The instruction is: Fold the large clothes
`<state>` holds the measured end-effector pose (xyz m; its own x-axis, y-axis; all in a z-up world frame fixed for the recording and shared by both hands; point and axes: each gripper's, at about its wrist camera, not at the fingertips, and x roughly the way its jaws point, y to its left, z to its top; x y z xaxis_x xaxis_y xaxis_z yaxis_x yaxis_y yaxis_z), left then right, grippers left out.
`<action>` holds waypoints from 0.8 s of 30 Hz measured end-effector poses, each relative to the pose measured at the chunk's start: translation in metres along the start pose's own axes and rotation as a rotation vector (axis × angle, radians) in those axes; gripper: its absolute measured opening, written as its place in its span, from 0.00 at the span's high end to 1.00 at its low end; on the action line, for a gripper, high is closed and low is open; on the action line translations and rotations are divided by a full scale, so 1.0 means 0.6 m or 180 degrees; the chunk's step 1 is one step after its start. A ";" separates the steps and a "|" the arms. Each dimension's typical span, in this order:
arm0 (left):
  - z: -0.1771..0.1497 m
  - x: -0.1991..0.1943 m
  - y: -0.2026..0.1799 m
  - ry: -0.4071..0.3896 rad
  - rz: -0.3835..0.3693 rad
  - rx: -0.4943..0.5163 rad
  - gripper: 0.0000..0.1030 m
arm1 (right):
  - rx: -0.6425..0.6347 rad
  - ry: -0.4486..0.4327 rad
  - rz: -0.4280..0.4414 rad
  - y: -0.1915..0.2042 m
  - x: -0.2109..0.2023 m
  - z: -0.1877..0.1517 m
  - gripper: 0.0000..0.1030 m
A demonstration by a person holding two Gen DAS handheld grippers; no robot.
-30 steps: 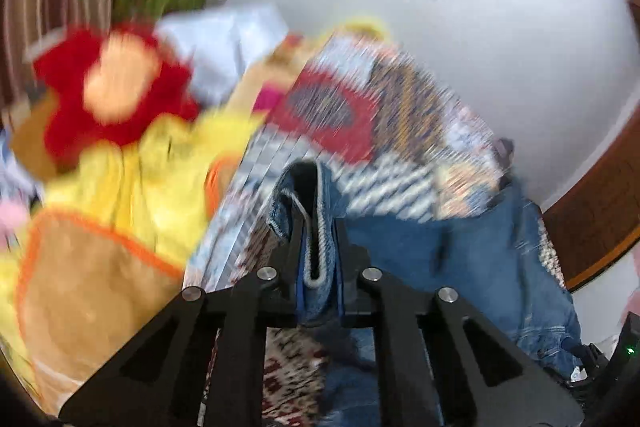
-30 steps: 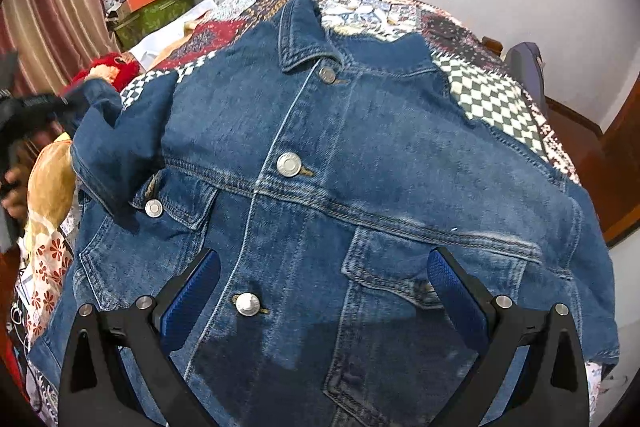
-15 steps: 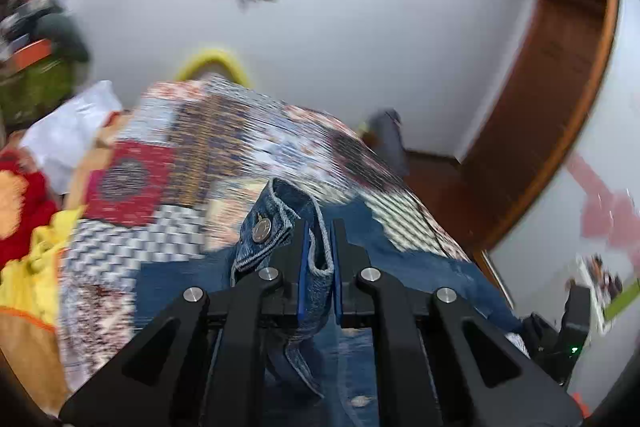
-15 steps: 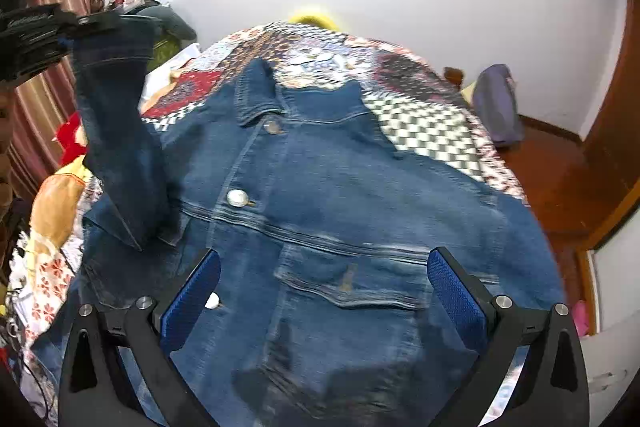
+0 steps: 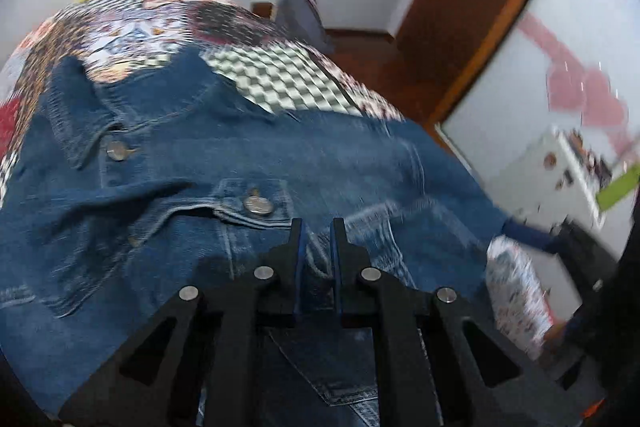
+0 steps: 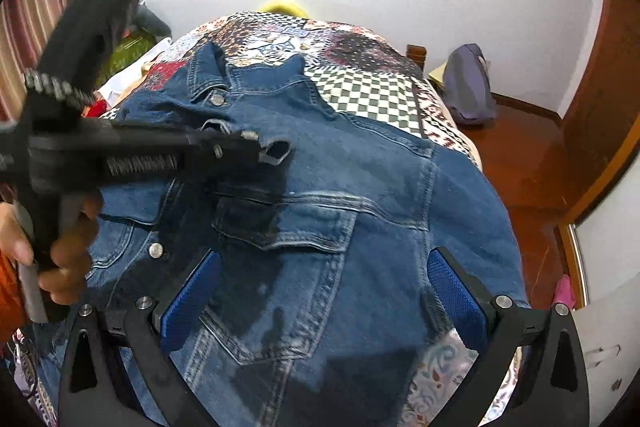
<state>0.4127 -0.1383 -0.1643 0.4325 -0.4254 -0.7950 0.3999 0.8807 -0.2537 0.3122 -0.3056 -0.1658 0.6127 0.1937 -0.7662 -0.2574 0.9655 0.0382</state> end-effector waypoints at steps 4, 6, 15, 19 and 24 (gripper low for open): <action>-0.003 -0.010 -0.002 -0.0001 0.0020 0.0128 0.82 | 0.0047 0.0003 -0.0038 -0.014 -0.005 -0.004 0.00; 0.002 -0.044 0.013 -0.0084 -0.0055 0.0026 0.70 | 0.0066 -0.0008 -0.0039 -0.017 -0.005 -0.001 0.00; -0.021 -0.212 0.172 -0.0447 0.0467 -0.0378 0.36 | 0.0324 0.0047 0.0294 -0.009 0.023 0.039 0.00; -0.099 -0.227 0.259 -0.0207 0.1036 -0.0407 0.34 | 0.0434 0.0160 0.0513 0.010 0.060 0.068 0.00; -0.205 -0.214 0.338 0.0140 0.1288 -0.0573 0.34 | 0.0571 0.0337 0.0792 0.050 0.113 0.096 0.02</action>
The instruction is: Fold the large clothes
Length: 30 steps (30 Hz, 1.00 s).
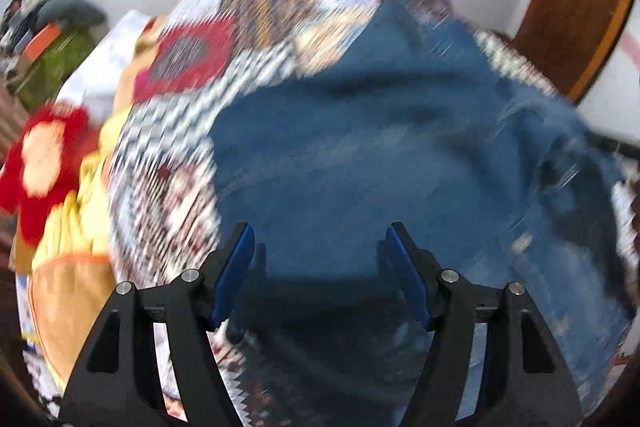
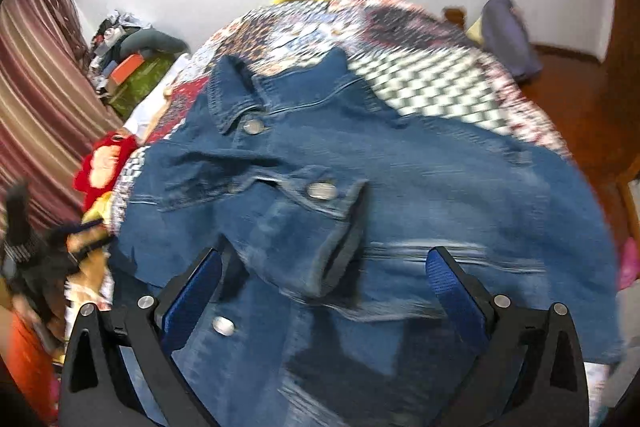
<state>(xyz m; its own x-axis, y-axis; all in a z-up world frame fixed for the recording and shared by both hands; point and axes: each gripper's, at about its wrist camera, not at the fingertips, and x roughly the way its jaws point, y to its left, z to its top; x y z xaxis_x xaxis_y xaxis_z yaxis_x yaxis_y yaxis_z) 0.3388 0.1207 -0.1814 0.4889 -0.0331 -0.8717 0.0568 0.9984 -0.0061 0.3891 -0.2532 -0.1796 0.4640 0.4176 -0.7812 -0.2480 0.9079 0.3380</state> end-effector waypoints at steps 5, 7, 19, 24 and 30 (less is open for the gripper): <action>-0.055 0.025 0.022 -0.0018 0.0026 0.0103 0.32 | 0.0178 0.0240 0.0188 0.024 0.065 0.015 0.10; -0.061 0.022 0.015 -0.0109 0.0055 0.0222 0.27 | 0.0242 0.0303 0.0194 0.028 0.090 0.018 0.16; -0.061 0.042 -0.115 -0.0443 0.0961 0.1380 0.21 | 0.0265 0.0295 0.0138 0.038 0.115 0.030 0.71; -0.057 0.043 -0.133 -0.0517 0.0966 0.1491 0.21 | -0.0100 0.0024 -0.0081 0.069 0.069 0.043 0.77; -0.036 0.015 -0.111 -0.0683 0.0707 0.1152 0.21 | -0.0652 -0.0218 -0.0367 0.106 0.007 0.050 0.77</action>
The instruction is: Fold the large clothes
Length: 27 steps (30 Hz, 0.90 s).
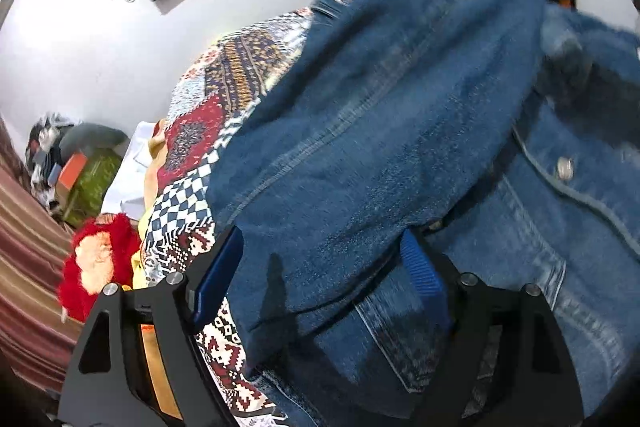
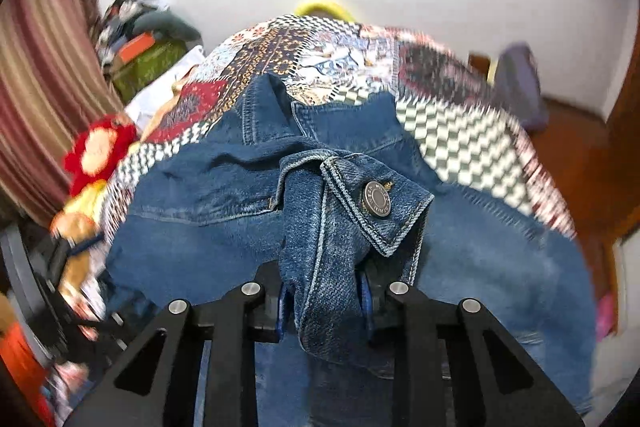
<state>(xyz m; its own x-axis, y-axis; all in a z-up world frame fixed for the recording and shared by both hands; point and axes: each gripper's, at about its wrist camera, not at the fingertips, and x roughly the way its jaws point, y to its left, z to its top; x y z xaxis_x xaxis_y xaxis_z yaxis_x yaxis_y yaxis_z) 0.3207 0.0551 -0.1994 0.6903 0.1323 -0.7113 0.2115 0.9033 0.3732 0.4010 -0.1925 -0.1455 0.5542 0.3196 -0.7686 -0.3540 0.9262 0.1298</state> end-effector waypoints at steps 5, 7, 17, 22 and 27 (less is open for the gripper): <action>0.000 0.019 0.035 0.0273 -0.0461 -0.0427 0.21 | -0.0199 0.0181 -0.0248 0.003 0.016 -0.036 0.76; -0.006 0.026 0.045 0.0432 -0.0647 -0.0574 0.21 | -0.0118 0.0287 -0.0219 -0.012 0.033 -0.053 0.76; 0.049 -0.041 0.118 0.0177 -0.0833 -0.1073 0.20 | 0.0003 0.0563 -0.0122 -0.043 0.075 -0.085 0.71; 0.073 0.040 0.119 0.0489 -0.0787 -0.1237 0.20 | -0.0178 0.0363 -0.0489 -0.037 0.055 -0.081 0.63; 0.059 0.104 0.110 0.0699 -0.0867 -0.1433 0.18 | -0.0247 0.0371 -0.0707 -0.052 0.069 -0.083 0.35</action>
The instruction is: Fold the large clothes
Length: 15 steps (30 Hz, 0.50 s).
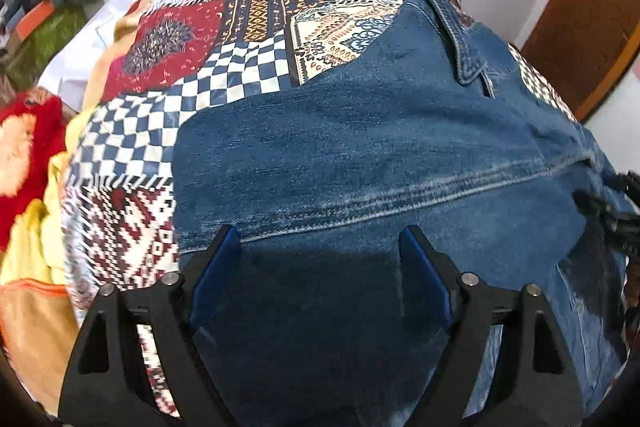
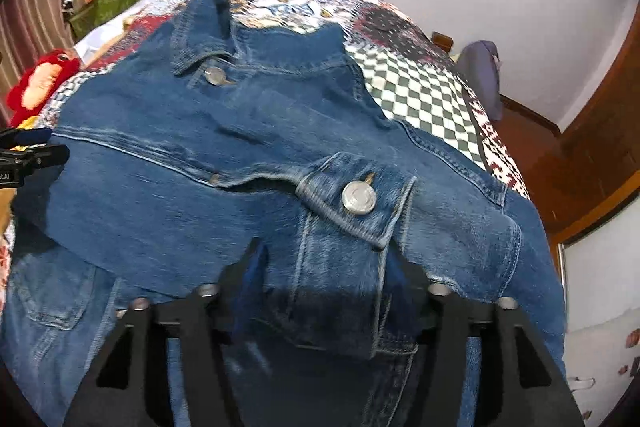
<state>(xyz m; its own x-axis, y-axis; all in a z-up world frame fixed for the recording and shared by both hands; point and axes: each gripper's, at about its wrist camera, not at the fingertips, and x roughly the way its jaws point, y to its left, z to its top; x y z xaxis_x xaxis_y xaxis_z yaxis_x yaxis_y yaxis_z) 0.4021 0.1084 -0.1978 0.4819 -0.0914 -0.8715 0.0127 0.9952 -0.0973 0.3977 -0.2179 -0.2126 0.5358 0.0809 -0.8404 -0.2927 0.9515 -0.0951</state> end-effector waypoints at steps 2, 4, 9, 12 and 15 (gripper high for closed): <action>0.000 0.003 0.003 0.0002 -0.0018 -0.0066 0.14 | 0.0035 0.0050 -0.0013 -0.009 0.018 -0.002 0.29; -0.002 0.008 0.009 0.0030 -0.0041 -0.0157 0.10 | 0.0093 0.0058 0.0035 -0.017 0.028 -0.005 0.26; -0.001 0.010 0.017 0.0038 -0.0095 -0.0225 0.08 | 0.0206 0.0036 0.0179 -0.032 0.017 -0.008 0.25; 0.000 -0.002 0.014 0.0006 -0.0053 -0.0245 0.09 | 0.0330 -0.0018 0.0335 -0.053 -0.015 -0.010 0.25; 0.005 -0.033 0.005 -0.0158 -0.0097 -0.0268 0.09 | 0.0457 -0.0230 0.0296 -0.090 -0.071 -0.014 0.25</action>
<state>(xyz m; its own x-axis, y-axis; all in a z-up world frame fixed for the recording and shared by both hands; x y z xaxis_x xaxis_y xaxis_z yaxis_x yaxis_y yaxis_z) 0.3952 0.1132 -0.1795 0.5253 -0.1175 -0.8427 -0.0447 0.9852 -0.1652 0.3842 -0.2754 -0.1758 0.5686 0.1867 -0.8011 -0.2304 0.9711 0.0628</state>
